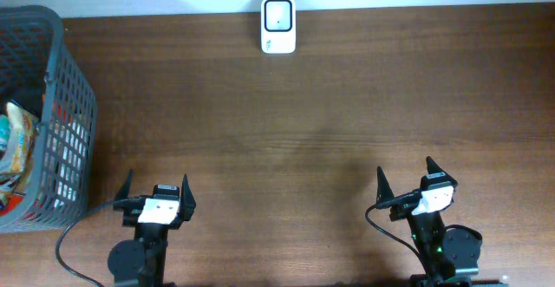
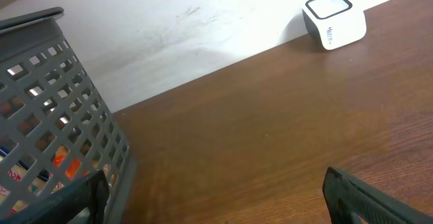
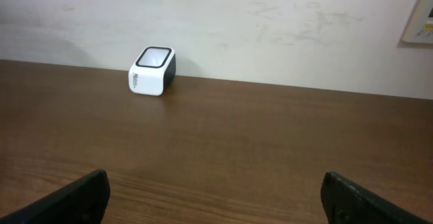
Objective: Scan the item barcode
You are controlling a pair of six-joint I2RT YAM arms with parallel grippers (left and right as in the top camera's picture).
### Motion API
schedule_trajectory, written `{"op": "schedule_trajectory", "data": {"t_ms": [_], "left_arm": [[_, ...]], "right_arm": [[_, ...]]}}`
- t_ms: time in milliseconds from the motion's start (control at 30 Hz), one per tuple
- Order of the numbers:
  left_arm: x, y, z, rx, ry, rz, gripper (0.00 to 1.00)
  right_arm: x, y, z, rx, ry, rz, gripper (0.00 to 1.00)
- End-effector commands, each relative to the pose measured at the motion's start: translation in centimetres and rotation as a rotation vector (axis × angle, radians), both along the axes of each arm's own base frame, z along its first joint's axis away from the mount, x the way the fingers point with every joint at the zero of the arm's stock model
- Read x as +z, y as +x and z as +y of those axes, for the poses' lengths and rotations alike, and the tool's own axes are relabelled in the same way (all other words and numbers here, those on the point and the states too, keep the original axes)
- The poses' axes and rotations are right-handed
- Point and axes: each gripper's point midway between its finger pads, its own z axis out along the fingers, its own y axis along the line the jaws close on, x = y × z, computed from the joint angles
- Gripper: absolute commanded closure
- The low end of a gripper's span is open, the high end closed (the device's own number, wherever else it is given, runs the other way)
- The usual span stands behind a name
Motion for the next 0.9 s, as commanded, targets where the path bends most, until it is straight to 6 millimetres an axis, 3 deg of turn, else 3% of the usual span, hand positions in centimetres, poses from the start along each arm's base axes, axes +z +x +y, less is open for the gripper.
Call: {"op": "schedule_trajectory", "data": {"t_ms": [0, 633, 733, 867], "left_arm": [[-0.1, 0.0, 0.0, 0.003, 0.013, -0.004, 0.01], [0.1, 0.0, 0.0, 0.002, 0.014, -0.010, 0.01], [0.7, -0.1, -2.3, -0.136, 0.004, -0.037, 0.01], [2.0, -0.2, -3.1, -0.180, -0.012, -0.070, 0.01]], "right_arm": [[-0.3, 0.0, 0.1, 0.000, 0.005, 0.006, 0.01], [-0.3, 0.0, 0.1, 0.001, 0.005, 0.006, 0.01], [-0.3, 0.0, 0.1, 0.001, 0.005, 0.006, 0.01], [-0.3, 0.0, 0.1, 0.000, 0.005, 0.006, 0.01]]}}
